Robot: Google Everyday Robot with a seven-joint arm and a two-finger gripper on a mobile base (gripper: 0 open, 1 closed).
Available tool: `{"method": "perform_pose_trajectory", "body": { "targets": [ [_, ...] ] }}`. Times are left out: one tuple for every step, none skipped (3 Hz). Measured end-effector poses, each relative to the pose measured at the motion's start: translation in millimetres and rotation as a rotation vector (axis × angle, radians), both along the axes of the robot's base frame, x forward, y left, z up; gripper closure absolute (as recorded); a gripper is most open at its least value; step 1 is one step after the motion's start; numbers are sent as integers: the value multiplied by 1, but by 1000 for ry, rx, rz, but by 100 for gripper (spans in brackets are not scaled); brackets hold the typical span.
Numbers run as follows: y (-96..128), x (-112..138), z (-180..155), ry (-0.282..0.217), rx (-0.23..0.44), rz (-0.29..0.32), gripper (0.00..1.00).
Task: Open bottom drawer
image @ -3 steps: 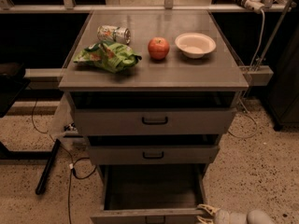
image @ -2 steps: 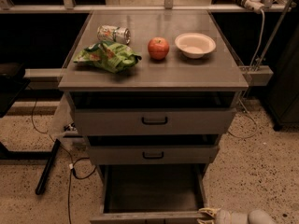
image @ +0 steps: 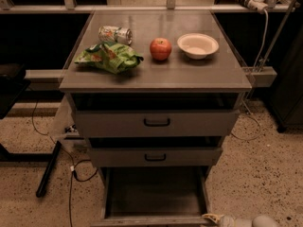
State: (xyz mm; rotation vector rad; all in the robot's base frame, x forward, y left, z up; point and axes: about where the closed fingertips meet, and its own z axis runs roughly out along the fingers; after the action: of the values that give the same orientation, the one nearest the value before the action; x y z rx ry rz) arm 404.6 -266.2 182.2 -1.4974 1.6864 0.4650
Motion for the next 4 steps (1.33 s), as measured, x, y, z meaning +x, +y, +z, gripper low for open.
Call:
{"method": "perform_pose_trajectory", "body": {
  "targets": [
    [0, 0, 0, 0, 0, 0, 59],
    [0, 0, 0, 0, 0, 0, 35],
    [0, 0, 0, 0, 0, 0, 13],
    [0, 0, 0, 0, 0, 0, 0]
  ]
}}
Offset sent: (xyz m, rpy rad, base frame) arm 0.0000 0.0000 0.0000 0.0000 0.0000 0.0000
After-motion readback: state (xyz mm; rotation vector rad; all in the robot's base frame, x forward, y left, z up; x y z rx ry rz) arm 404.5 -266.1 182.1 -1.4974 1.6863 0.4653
